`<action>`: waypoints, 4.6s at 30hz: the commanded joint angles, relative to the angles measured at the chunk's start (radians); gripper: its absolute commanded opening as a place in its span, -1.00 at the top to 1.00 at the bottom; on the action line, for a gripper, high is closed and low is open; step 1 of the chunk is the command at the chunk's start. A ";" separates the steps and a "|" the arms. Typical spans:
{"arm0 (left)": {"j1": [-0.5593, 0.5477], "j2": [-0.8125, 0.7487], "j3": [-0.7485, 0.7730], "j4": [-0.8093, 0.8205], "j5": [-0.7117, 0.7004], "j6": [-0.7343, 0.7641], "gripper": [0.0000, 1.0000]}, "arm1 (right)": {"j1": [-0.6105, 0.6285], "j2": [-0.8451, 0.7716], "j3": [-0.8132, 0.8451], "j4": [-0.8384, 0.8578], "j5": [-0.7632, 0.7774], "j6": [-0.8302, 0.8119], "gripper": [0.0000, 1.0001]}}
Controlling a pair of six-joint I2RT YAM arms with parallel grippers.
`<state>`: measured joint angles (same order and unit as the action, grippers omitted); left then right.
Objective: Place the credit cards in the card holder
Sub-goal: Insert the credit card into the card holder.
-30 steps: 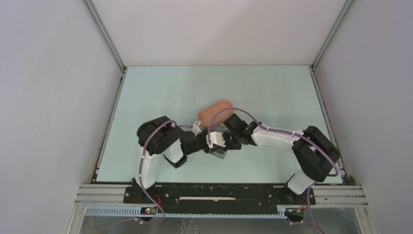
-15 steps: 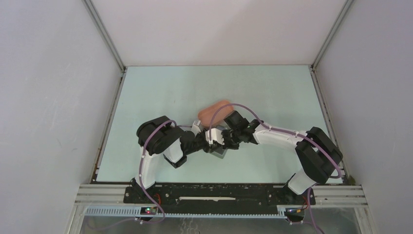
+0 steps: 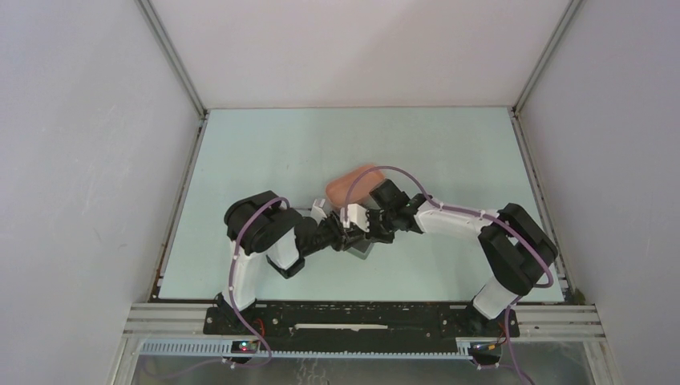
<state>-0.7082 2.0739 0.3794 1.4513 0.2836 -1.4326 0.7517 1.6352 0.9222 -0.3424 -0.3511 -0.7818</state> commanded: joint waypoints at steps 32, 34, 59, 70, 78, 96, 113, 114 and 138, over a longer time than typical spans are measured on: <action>0.015 0.027 -0.050 -0.051 -0.049 0.054 0.46 | -0.308 0.255 0.380 -0.241 -0.159 0.430 -0.17; 0.015 0.029 -0.048 -0.051 -0.049 0.054 0.49 | -0.311 0.286 0.408 -0.273 -0.145 0.435 -0.15; 0.048 0.030 -0.037 -0.104 -0.043 0.086 0.64 | -0.297 0.361 0.444 -0.455 -0.221 0.423 0.28; 0.053 -0.015 -0.024 -0.193 -0.038 0.134 0.70 | -0.283 0.357 0.434 -0.484 -0.267 0.434 0.29; 0.054 -0.069 -0.055 -0.222 -0.051 0.172 0.55 | -0.300 0.347 0.422 -0.471 -0.290 0.450 0.24; 0.051 -0.095 -0.126 -0.223 -0.083 0.170 0.54 | -0.301 0.372 0.422 -0.447 -0.291 0.461 0.23; 0.049 -0.089 -0.112 -0.211 -0.071 0.165 0.75 | -0.300 0.384 0.418 -0.440 -0.299 0.469 0.26; 0.049 -0.088 -0.109 -0.211 -0.070 0.165 0.76 | -0.300 0.384 0.417 -0.440 -0.301 0.468 0.26; 0.051 -0.086 -0.007 -0.294 -0.046 0.188 0.84 | -0.272 0.384 0.418 -0.460 -0.352 0.473 0.29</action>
<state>-0.6605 1.9690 0.3439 1.2705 0.2489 -1.3079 0.4553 2.0144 1.3468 -0.7933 -0.6525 -0.3298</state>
